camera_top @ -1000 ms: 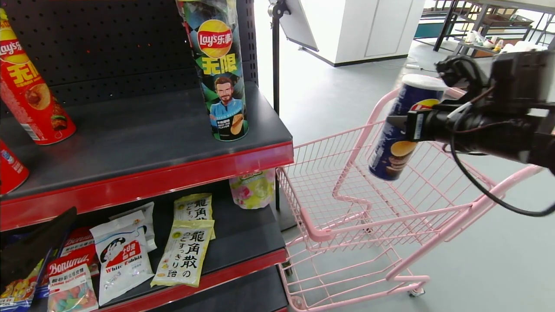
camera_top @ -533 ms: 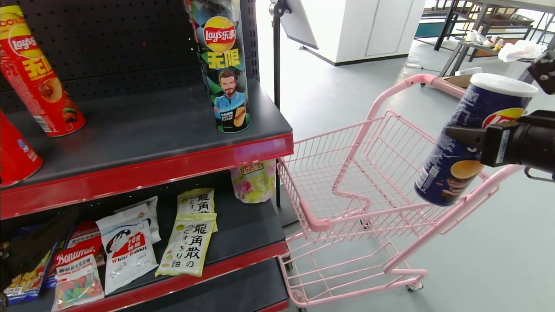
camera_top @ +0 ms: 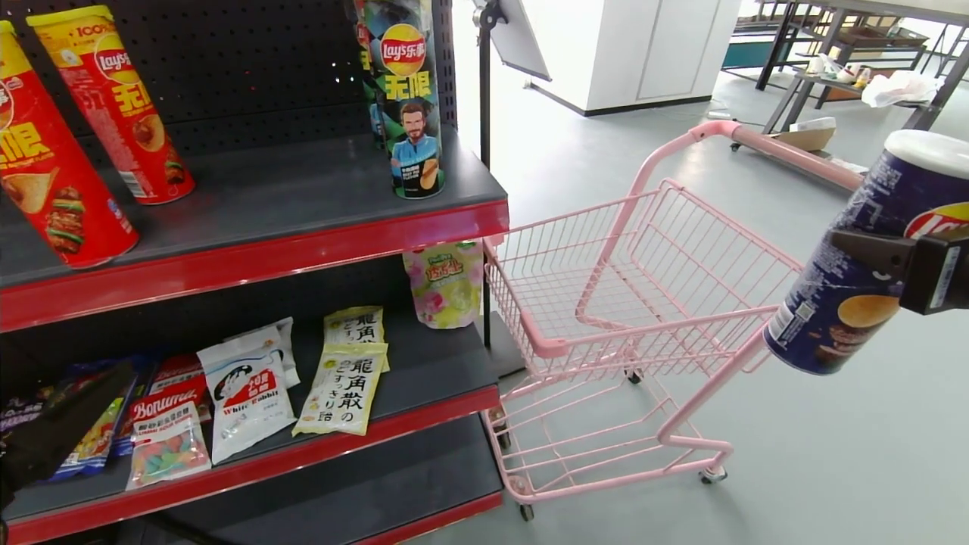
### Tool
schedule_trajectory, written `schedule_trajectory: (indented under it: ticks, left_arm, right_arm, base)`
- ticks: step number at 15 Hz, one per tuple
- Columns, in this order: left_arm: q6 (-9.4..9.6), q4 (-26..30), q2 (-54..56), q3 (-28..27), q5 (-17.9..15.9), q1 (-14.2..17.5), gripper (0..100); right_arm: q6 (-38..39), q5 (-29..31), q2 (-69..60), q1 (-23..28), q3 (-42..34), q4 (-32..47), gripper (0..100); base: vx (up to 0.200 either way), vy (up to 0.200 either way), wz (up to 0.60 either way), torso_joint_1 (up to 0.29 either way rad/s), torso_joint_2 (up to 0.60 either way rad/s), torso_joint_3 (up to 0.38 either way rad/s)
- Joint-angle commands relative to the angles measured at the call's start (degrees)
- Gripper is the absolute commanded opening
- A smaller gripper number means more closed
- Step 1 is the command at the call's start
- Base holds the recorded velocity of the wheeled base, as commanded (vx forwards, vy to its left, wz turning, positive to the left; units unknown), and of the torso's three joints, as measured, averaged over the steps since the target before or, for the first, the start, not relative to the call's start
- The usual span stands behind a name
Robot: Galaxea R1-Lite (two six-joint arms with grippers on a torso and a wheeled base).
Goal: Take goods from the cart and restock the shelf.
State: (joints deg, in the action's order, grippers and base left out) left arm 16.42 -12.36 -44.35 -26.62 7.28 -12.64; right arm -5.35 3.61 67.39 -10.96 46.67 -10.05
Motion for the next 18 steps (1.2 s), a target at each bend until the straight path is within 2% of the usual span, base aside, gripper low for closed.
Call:
schedule_trajectory:
  ticks: [1, 6, 10, 18]
  left_arm:
    - [0.01, -0.03, 0.58, -0.09, 0.02, 0.07, 100]
    - [0.01, 0.06, 0.93, 0.17, 0.02, 0.07, 100]
    - [0.01, 0.06, 0.93, 0.17, 0.02, 0.07, 100]
    - [0.01, 0.06, 0.84, 0.26, 0.02, 0.07, 100]
  right_arm:
    - [-0.1, 0.0, -0.24, 0.24, -0.61, -0.24, 0]
    - [-0.1, -0.09, -0.24, 0.24, -1.49, -0.41, 0]
    - [-0.1, -0.09, -0.15, 0.24, -2.54, -0.59, 0]
    - [-1.06, -0.44, 0.46, 0.15, -2.11, -0.59, 0]
  base:
    - [0.0, 0.0, 0.6, 0.017, 0.01, -0.002]
    - [0.0, 0.0, 0.6, 0.002, 0.0, 0.0]
    - [0.0, 0.0, 0.0, 0.02, -0.06, -0.038]
    - [0.0, 0.0, 0.0, 0.195, -0.52, -0.322]
